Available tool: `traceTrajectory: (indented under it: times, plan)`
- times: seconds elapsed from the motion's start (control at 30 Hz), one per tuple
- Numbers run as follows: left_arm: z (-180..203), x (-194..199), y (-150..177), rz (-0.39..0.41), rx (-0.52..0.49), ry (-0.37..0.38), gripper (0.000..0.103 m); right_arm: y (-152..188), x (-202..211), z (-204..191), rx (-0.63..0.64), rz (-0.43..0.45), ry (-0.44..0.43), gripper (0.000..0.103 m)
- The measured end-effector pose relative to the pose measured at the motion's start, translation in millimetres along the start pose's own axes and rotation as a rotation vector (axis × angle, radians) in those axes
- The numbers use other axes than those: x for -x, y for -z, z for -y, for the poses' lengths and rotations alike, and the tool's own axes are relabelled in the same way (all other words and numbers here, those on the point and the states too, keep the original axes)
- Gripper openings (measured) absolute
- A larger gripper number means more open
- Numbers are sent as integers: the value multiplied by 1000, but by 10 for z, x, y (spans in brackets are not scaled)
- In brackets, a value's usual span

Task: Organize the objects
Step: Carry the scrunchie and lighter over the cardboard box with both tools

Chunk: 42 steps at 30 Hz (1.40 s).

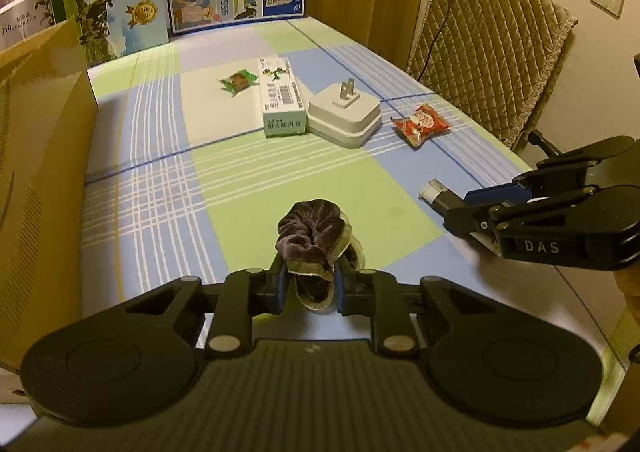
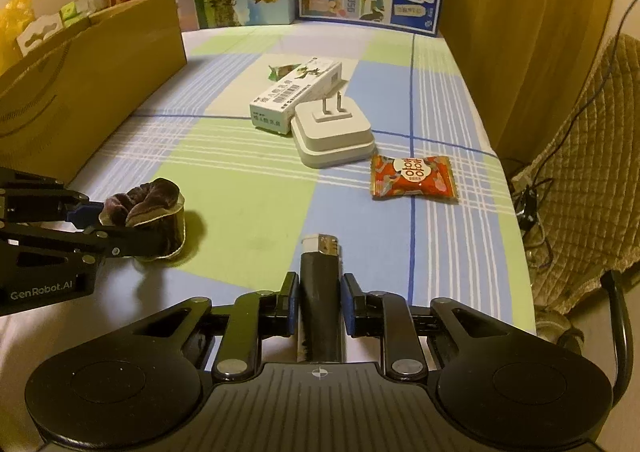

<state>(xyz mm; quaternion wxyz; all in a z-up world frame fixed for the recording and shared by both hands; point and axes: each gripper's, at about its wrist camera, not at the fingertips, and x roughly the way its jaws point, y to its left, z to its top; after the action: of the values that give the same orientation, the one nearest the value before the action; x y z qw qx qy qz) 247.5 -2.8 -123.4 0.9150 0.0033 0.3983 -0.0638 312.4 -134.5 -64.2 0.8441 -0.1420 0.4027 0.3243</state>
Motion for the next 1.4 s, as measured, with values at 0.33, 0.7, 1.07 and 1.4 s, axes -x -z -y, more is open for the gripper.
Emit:
traceTrajectory:
  times: [0.33, 0.7, 1.07, 1.4]
  plan:
    - [20, 465, -196, 68, 7, 0, 17, -206, 547, -78, -52, 66, 9, 19]
    - [-198, 1250, -243, 137, 23, -35, 17, -536, 1157, -603, -27, 172, -61, 19]
    - [-829, 1987, -177, 180, 55, -135, 17, -875, 1299, -1389, 44, 224, -182, 19]
    - [-1423, 2439, -71, 191, 100, -218, 17, -1170, 1235, -2050, 102, 230, -267, 19]
